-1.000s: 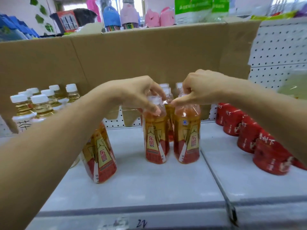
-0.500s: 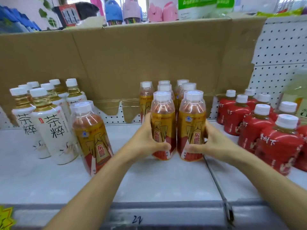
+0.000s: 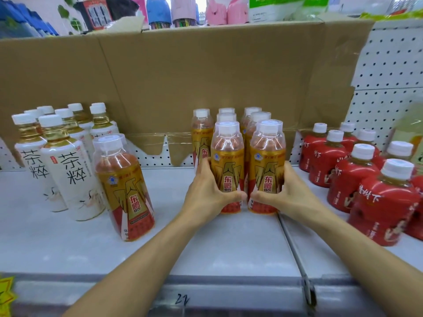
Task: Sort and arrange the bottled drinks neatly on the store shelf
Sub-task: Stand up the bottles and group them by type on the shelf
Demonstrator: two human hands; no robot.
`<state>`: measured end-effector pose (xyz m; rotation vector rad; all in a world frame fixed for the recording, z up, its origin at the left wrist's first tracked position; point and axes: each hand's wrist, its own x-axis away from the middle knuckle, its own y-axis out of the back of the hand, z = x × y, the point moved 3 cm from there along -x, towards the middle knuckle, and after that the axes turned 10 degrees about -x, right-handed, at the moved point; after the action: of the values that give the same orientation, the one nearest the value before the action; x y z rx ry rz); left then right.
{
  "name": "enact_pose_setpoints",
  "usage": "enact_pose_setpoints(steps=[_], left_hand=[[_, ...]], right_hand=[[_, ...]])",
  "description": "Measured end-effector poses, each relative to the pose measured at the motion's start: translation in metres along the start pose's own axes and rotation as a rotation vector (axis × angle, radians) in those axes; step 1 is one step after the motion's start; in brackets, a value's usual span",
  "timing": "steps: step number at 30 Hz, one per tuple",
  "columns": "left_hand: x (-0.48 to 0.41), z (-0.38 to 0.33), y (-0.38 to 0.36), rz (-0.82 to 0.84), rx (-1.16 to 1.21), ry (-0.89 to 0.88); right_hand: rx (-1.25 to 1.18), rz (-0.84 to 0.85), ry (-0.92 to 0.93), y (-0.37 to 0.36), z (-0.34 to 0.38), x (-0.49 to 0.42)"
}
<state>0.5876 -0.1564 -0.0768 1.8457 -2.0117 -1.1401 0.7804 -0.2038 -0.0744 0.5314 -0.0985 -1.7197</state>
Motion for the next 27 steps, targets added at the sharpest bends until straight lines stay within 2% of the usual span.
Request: enact_pose_setpoints(steps=[7,10,12,15,18,21,25,27], left_hand=[[0.001,-0.004,0.0,-0.014,-0.071,0.001],[0.011,-0.011,0.01,-0.048,-0.188,-0.045],[0.02,-0.02,0.028,-0.157,-0.351,-0.165],[0.034,-0.032,0.07,-0.425,-0.578,-0.404],[0.041,-0.027,0.118,-0.677,-0.721,-0.499],[0.037,-0.004,0.157,-0.767,-0.736,-0.383],[0.018,0.019,0.174,-0.537,-0.341,-0.163],[0.01,0.023,0.177,-0.452,-0.276,-0.145]], right_hand=[[0.016,-0.009,-0.001,-0.001,0.002,0.003],[-0.001,-0.04,0.044,0.005,0.008,0.005],[0.019,-0.188,0.156,0.014,0.02,0.004],[0.08,-0.402,0.43,0.021,0.062,-0.001],[0.202,-0.447,0.689,0.008,0.126,-0.011],[0.393,-0.219,0.699,-0.025,0.175,-0.046],[0.702,0.187,0.396,-0.076,0.193,-0.122],[0.817,0.303,0.207,-0.094,0.182,-0.155]])
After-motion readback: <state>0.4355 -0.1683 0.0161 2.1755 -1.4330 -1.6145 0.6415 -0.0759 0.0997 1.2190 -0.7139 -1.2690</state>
